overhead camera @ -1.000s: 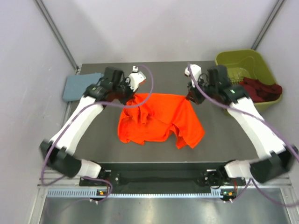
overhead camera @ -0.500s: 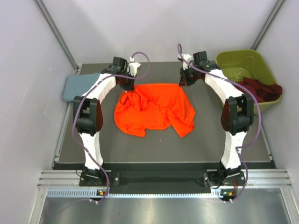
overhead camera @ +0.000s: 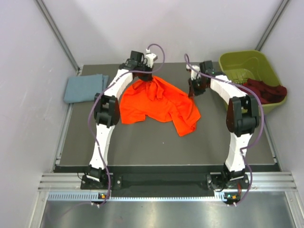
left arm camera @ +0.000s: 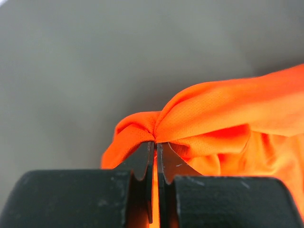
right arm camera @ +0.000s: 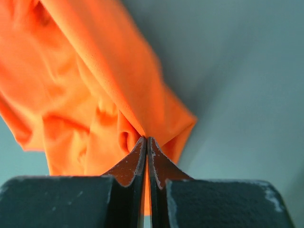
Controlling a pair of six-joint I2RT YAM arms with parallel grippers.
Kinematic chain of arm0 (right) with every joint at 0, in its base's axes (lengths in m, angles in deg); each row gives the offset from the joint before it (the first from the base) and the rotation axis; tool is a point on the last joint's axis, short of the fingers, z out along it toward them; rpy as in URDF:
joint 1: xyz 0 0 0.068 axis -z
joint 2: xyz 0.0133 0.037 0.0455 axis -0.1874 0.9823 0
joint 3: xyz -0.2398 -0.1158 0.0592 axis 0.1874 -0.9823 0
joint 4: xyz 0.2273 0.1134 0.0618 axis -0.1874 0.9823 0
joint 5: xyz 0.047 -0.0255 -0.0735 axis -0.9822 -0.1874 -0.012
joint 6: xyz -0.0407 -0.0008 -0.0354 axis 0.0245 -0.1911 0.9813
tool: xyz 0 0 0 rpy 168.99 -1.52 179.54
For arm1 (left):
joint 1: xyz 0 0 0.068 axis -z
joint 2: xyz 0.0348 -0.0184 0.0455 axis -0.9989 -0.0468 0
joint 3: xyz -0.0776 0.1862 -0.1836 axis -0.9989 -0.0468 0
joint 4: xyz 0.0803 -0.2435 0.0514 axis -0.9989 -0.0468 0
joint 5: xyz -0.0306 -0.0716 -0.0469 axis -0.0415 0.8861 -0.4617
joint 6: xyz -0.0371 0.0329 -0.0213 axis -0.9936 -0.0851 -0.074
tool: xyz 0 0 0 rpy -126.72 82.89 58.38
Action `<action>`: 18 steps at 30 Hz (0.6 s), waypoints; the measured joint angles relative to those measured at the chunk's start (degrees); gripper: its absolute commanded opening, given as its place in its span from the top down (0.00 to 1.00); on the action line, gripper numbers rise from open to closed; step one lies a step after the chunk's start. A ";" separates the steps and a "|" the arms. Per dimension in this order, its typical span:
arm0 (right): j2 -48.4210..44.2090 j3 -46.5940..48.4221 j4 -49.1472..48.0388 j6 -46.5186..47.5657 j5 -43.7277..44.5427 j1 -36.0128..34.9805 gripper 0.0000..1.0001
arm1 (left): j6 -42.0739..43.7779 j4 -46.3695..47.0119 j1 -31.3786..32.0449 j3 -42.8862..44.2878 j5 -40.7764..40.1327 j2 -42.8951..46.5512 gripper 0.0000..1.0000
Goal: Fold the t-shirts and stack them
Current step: Flatten the tshirt out
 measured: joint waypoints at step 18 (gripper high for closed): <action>-15.98 -6.05 5.46 1.33 -1.79 -2.51 0.27 | -11.93 9.73 5.92 -16.74 -8.98 13.22 0.32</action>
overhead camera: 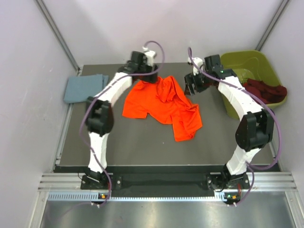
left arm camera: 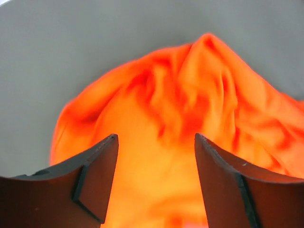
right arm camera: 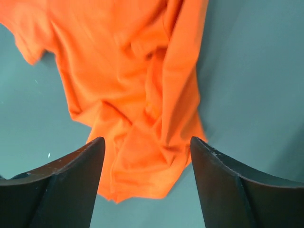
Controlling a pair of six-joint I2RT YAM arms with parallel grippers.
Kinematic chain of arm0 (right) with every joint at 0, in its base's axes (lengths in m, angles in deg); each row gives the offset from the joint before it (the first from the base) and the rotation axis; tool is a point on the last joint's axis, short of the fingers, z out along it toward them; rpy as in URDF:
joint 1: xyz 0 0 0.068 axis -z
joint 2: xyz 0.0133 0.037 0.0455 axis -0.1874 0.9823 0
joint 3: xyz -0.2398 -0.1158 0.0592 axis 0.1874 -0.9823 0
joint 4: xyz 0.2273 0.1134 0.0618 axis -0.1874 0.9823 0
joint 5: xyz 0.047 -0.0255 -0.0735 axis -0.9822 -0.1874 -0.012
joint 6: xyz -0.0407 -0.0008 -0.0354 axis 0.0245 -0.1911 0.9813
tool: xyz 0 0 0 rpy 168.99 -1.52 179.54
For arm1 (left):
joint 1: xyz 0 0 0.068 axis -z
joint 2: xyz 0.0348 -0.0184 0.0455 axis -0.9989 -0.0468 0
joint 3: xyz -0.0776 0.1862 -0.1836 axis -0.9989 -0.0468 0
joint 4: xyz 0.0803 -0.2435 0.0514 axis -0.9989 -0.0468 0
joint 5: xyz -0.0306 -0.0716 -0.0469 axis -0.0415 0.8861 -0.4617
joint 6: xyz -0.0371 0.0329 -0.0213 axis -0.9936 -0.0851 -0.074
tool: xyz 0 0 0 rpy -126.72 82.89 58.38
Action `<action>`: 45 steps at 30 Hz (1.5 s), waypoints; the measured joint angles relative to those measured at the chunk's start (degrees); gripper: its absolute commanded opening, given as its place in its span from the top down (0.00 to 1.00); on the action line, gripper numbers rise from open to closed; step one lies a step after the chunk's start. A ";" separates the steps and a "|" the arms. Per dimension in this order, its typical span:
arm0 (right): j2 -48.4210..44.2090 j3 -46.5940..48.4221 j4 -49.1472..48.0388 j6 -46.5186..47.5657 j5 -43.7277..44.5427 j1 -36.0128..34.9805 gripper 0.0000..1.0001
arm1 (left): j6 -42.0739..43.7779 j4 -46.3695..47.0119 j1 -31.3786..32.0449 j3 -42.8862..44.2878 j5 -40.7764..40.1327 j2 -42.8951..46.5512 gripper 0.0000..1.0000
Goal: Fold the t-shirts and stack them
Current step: Flatten the tshirt out
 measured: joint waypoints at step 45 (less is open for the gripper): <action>27.93 19.76 -7.74 -15.28 -7.93 2.34 0.09 | -6.08 -22.32 -17.05 -31.43 4.13 17.73 0.37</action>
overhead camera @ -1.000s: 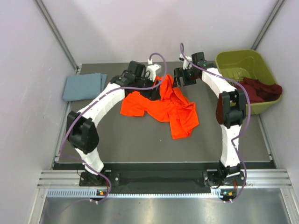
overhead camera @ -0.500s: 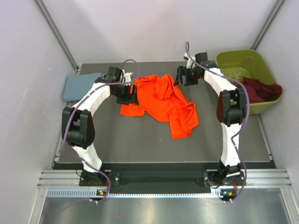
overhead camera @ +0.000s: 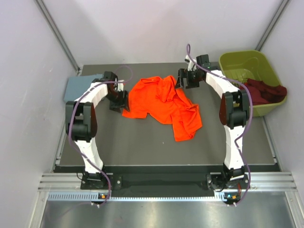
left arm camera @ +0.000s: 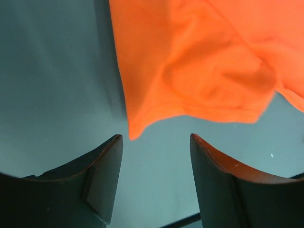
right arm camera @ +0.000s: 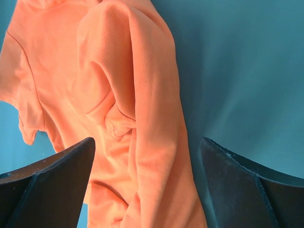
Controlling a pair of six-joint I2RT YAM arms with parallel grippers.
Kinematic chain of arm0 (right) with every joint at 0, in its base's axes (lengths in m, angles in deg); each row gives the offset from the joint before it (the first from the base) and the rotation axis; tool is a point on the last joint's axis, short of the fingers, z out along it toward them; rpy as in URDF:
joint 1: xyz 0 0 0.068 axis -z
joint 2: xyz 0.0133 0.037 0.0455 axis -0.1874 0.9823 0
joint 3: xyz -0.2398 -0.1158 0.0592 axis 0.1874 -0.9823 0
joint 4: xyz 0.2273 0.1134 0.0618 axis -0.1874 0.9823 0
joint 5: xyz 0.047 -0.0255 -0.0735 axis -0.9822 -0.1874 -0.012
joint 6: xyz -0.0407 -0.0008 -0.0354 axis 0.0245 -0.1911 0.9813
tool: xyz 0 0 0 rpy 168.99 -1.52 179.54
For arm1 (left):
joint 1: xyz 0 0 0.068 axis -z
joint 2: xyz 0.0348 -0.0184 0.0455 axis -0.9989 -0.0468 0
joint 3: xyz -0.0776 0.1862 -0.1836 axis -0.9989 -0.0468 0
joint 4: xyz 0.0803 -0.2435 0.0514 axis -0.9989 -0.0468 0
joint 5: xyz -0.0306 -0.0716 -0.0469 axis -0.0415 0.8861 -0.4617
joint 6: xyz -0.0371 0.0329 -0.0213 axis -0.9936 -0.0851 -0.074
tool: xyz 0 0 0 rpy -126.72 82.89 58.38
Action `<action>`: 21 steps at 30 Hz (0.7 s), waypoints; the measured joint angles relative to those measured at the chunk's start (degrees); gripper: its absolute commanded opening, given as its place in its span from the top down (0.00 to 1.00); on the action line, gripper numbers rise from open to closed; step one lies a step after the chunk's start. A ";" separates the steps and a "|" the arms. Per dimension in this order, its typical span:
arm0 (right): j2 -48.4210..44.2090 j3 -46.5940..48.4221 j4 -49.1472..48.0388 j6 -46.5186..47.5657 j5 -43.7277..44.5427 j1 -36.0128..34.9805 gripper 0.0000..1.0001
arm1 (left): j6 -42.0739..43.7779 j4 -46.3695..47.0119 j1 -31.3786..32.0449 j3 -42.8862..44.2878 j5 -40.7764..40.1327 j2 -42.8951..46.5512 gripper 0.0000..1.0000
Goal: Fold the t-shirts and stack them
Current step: Flatten the tshirt out
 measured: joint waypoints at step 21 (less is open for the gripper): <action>-3.04 -8.81 0.66 1.55 3.10 -0.07 0.30 | 0.11 -0.07 0.35 26.18 2.27 -19.74 1.00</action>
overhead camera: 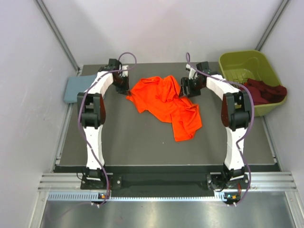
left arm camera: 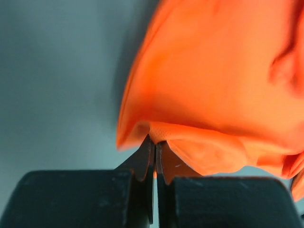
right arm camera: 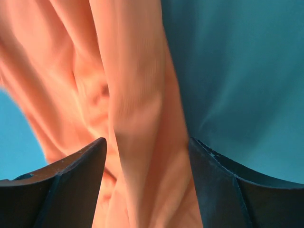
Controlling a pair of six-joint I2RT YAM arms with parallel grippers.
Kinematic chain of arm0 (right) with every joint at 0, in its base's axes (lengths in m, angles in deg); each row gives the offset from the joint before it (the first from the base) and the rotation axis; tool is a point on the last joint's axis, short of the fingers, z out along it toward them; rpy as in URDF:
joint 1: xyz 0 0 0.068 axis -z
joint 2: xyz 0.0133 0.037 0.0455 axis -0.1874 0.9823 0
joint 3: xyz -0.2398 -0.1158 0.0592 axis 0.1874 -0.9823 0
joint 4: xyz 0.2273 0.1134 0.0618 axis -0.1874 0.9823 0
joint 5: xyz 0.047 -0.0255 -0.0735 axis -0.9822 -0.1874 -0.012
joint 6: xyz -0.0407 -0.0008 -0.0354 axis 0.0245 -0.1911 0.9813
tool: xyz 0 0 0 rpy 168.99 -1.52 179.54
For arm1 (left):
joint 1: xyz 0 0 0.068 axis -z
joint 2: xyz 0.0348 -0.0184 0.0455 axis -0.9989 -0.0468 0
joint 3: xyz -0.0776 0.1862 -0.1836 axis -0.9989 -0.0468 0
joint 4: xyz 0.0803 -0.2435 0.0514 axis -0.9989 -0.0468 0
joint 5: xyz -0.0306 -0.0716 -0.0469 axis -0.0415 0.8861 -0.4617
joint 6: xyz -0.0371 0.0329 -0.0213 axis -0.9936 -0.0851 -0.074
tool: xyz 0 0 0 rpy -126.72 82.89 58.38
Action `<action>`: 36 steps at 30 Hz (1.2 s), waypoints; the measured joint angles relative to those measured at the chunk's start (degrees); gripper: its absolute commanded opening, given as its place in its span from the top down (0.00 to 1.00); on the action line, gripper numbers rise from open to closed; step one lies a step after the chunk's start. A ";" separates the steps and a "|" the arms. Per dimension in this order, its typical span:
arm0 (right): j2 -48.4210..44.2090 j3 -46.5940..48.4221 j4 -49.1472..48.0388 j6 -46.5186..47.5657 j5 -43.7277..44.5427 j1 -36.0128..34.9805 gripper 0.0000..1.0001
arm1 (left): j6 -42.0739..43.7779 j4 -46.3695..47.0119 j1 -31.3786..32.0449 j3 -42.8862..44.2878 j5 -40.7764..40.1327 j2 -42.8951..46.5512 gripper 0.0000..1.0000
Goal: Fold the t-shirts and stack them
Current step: Flatten the tshirt out
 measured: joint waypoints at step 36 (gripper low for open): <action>-19.56 -16.33 0.42 -8.94 -10.51 5.25 0.27 | -8.81 7.78 14.80 -23.26 13.88 26.47 0.39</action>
